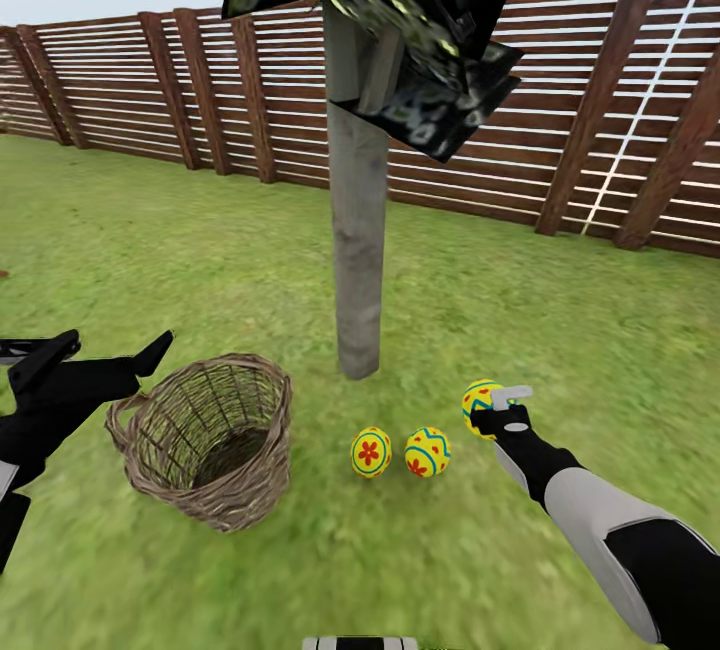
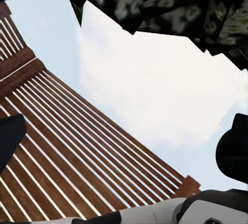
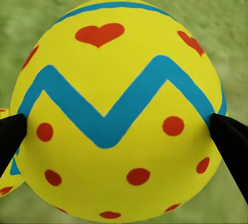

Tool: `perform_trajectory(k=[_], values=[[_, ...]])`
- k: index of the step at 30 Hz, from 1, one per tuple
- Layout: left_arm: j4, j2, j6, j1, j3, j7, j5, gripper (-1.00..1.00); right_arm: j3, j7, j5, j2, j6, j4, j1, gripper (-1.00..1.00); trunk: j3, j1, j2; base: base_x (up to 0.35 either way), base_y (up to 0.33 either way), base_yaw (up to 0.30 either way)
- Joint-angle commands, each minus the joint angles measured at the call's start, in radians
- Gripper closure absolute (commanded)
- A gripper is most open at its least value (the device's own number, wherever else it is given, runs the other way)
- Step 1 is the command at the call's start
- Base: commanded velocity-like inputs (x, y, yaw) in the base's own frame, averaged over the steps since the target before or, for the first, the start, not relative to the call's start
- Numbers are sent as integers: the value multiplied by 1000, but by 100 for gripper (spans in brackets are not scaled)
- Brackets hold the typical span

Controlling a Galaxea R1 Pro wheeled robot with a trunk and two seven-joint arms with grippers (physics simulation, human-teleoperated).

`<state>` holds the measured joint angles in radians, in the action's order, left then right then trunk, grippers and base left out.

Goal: Take the three Easter eggs out of the wicker basket on the lawn in the garden, then place them on the lawn next to a single tree (choose any tree) so that all three eggs are next to the same tree and none are left in the basket.

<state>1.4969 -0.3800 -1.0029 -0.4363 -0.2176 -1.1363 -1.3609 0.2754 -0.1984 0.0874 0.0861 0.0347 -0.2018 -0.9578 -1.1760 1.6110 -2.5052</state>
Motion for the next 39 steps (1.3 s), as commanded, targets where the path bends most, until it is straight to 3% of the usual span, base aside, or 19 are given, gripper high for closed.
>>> perform_trajectory(k=[1,23,28,31,34,39], values=[[0,0,-5,-1,-2,0,-2,-100,8,-4,9,1,4,-2,0,100,-1,0,0,-90,-327,290],[-6,2,-4,1,-11,0,-2,-100,8,-5,9,0,-24,3,2,100,-1,0,0,9,-334,290],[-7,7,-2,5,-11,0,-3,-100,8,-11,9,2,-21,-3,2,100,-1,0,0,106,-154,67],[-7,7,-4,5,-11,-1,-3,-100,6,-25,16,-1,25,-12,-8,100,-1,0,0,6,-8,3],[-6,6,-5,5,-11,-2,-5,-100,3,-48,25,-2,191,-14,-83,100,-12,1,-1,0,0,0],[-6,4,-6,5,-11,-2,-6,-100,0,-49,28,-21,260,20,-110,100,-32,3,-2,0,0,0]])
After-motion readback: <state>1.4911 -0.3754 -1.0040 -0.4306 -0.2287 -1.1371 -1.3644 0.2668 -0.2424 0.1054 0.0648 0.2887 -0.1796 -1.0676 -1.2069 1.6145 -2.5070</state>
